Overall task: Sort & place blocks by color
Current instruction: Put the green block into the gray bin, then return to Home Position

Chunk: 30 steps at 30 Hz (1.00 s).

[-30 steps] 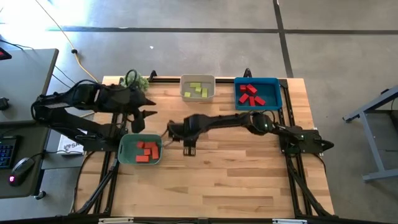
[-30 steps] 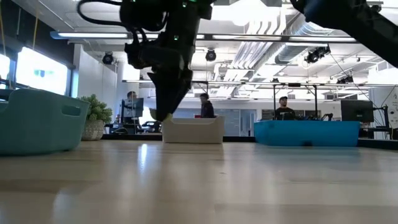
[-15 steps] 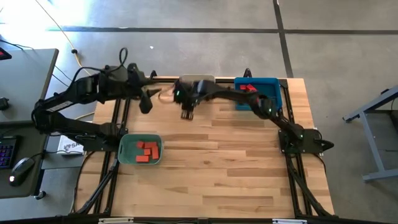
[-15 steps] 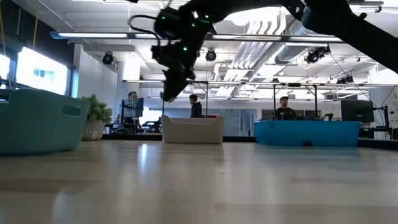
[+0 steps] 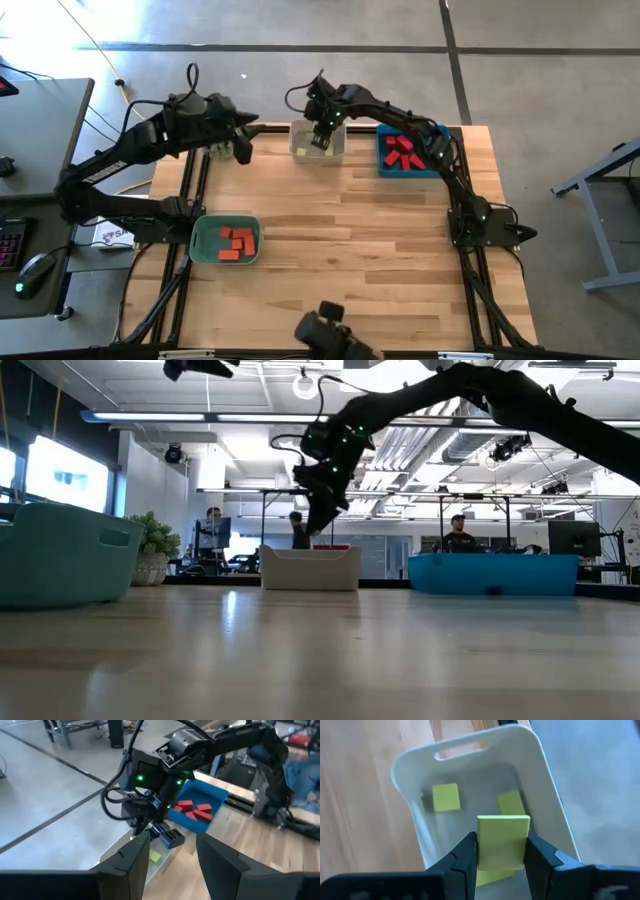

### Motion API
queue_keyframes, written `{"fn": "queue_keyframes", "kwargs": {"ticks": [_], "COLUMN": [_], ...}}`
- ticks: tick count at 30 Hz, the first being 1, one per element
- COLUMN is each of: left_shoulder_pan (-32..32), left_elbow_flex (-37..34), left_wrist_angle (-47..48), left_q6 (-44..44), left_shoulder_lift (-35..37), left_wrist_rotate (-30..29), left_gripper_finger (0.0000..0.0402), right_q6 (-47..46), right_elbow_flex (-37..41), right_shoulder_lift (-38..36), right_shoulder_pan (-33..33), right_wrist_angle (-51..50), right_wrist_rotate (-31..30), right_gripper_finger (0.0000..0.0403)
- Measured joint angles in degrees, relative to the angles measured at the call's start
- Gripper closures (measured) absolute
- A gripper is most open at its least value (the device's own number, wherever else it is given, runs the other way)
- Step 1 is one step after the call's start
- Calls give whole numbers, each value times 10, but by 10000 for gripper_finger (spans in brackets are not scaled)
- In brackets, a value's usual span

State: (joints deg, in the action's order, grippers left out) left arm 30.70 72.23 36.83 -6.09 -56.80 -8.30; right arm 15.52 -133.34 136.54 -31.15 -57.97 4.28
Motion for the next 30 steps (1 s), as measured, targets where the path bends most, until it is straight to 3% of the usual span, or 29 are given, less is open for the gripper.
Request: {"fn": "queue_keyframes", "kwargs": {"ticks": [3,10,19,30], "left_shoulder_pan": [11,24,22,15], "left_elbow_flex": [-26,-82,-175,-285], "left_wrist_angle": [-36,-89,-177,-270], "left_q6": [-23,-68,-125,-150], "left_shoulder_lift": [0,0,3,21], "left_wrist_rotate": [4,12,40,51], "left_gripper_finger": [250,250,250,277], "right_q6": [6,19,51,39], "right_elbow_flex": [18,54,58,-17], "right_shoulder_lift": [-1,0,0,-6], "right_shoulder_pan": [-17,-28,-27,-26], "right_wrist_angle": [3,1,0,-43], "right_wrist_rotate": [32,35,25,33], "right_gripper_finger": [305,303,184,173]}}
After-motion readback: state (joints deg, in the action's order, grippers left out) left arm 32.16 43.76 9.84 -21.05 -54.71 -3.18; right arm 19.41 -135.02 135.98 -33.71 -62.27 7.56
